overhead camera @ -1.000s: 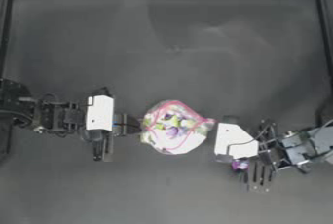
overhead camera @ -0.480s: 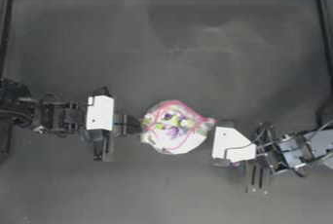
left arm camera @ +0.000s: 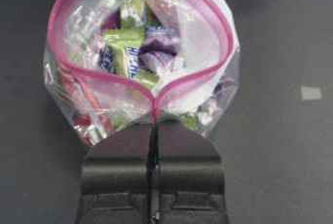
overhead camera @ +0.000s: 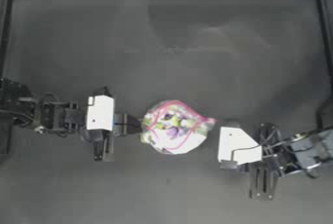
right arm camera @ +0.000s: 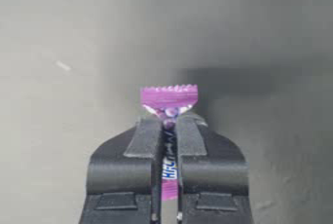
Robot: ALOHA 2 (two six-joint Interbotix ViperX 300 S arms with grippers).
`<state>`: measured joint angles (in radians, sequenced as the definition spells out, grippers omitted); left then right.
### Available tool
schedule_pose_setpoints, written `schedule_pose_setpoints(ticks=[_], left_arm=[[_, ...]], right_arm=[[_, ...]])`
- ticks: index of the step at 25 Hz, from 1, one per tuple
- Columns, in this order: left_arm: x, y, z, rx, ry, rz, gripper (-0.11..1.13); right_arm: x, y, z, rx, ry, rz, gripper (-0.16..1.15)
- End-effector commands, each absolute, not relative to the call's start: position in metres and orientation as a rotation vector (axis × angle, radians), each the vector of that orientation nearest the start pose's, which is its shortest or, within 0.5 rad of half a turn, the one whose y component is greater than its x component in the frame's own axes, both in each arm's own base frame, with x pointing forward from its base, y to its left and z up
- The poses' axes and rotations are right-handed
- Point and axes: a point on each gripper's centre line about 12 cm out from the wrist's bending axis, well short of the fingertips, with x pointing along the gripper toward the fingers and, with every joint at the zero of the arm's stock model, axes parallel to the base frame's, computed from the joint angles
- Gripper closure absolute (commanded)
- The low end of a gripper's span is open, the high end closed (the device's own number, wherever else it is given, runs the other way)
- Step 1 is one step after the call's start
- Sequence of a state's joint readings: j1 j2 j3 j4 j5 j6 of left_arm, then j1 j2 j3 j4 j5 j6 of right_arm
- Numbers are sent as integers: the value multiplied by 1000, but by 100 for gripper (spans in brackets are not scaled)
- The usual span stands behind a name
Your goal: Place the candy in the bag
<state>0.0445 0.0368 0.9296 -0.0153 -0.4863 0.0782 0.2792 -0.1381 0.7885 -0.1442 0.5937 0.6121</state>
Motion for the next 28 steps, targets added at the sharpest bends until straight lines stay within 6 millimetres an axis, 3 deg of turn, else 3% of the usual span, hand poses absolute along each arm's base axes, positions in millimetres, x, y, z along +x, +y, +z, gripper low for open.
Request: schedule_pose_setpoints(ticks=[1, 8, 17, 21, 28], left_arm=[[352, 15, 135, 57, 439, 33, 97], [353, 15, 136, 58, 437, 31, 97], [353, 14, 136, 58, 435, 30, 97], [353, 14, 136, 58, 437, 30, 97], [353, 13, 135, 59, 438, 27, 97]], right_arm=[[295, 71, 181, 204, 1086, -92, 68], [308, 54, 221, 150, 946, -103, 68], [336, 26, 249, 24, 824, -157, 68], [353, 18, 250, -31, 770, -156, 68], [378, -1, 233, -65, 747, -165, 68]])
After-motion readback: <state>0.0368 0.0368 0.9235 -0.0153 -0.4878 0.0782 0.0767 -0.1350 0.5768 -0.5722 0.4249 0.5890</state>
